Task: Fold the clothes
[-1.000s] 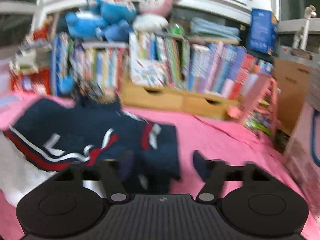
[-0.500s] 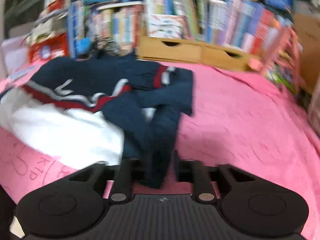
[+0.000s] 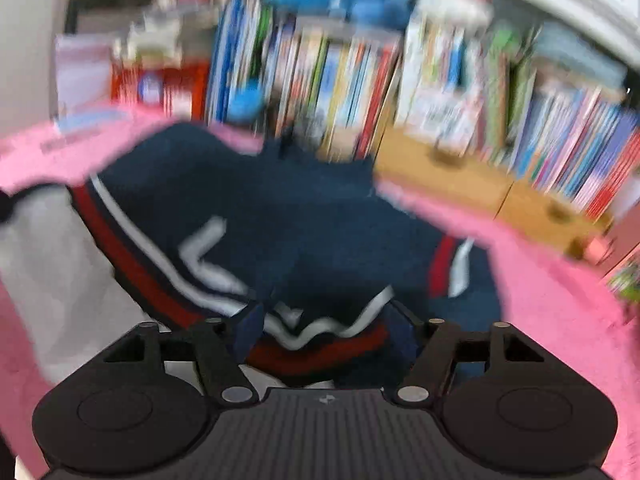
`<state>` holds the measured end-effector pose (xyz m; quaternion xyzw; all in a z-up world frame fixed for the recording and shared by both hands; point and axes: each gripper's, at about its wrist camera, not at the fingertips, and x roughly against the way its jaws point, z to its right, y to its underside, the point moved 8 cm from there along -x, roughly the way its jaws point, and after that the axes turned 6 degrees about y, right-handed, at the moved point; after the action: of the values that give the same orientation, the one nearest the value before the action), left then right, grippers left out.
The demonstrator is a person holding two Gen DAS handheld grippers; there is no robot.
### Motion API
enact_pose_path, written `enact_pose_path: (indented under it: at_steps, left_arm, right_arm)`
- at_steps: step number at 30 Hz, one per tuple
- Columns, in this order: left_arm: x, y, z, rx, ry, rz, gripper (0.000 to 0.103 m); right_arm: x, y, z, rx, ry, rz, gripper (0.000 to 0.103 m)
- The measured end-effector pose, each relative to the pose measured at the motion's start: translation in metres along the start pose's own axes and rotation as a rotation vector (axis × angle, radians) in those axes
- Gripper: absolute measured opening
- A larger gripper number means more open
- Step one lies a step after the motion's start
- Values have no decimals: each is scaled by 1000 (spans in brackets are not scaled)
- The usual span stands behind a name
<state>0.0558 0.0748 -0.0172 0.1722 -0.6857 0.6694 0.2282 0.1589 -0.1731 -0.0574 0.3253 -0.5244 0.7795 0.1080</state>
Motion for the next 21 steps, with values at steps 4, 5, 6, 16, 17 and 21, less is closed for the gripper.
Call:
enact_pose_path:
  at_steps: [4,5,6,16,17,21]
  left_arm:
    - [-19,22,-2,12,-3,-70,103]
    - [-21,25,-3,13,-3,-76,103]
    - [-23,28,-4,14,-4,-82,103]
    - [-16,-3,-14,87,30,5,103]
    - [-15,-6,-16,94,33,14,103]
    - [-35,-10,-15,153,145,-15,103]
  right_arm:
    - [1,0,-3,-76,43,38,8]
    - [14,-6,1,-118,33,99,8]
    - [27,-13,7,-163,24,160,8]
    - [-16,-25,29,-362,-22,168,9]
    - [-29,-20,26,-357,-14,132,9]
    - [-45,-10,16,-322,-10,77,11]
